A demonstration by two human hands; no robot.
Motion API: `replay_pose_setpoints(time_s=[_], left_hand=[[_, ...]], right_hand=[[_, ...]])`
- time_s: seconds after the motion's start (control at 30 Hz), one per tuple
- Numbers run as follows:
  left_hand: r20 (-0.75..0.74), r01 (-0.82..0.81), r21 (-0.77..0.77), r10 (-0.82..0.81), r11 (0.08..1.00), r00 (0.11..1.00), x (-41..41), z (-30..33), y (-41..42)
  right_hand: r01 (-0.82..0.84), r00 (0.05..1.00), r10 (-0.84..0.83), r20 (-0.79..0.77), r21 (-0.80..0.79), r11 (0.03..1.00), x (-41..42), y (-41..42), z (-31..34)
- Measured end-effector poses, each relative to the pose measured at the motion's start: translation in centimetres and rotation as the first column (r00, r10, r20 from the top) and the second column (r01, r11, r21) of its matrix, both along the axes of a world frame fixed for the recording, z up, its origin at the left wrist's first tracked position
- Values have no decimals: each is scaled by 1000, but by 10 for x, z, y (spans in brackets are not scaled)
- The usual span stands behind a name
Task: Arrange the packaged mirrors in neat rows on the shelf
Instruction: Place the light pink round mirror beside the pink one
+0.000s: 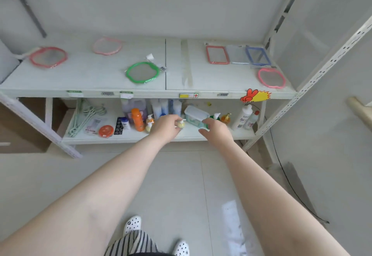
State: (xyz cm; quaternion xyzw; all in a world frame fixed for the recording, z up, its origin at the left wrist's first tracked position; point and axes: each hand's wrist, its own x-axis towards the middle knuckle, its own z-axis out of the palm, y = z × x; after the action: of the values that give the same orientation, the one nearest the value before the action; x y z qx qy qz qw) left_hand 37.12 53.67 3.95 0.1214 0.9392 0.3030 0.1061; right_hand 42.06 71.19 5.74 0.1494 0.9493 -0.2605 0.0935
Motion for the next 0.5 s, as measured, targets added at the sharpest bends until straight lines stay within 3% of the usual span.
replay_pose_setpoints(time_s=[0.27, 0.5], left_hand=[[40, -93, 44, 92, 995, 995, -24, -2, -101], [56, -94, 29, 93, 995, 994, -61, -2, -239]], right_hand=[[-62, 998, 62, -2, -7, 998, -33, -104, 5], [-77, 997, 77, 18, 0, 997, -65, -235, -5]])
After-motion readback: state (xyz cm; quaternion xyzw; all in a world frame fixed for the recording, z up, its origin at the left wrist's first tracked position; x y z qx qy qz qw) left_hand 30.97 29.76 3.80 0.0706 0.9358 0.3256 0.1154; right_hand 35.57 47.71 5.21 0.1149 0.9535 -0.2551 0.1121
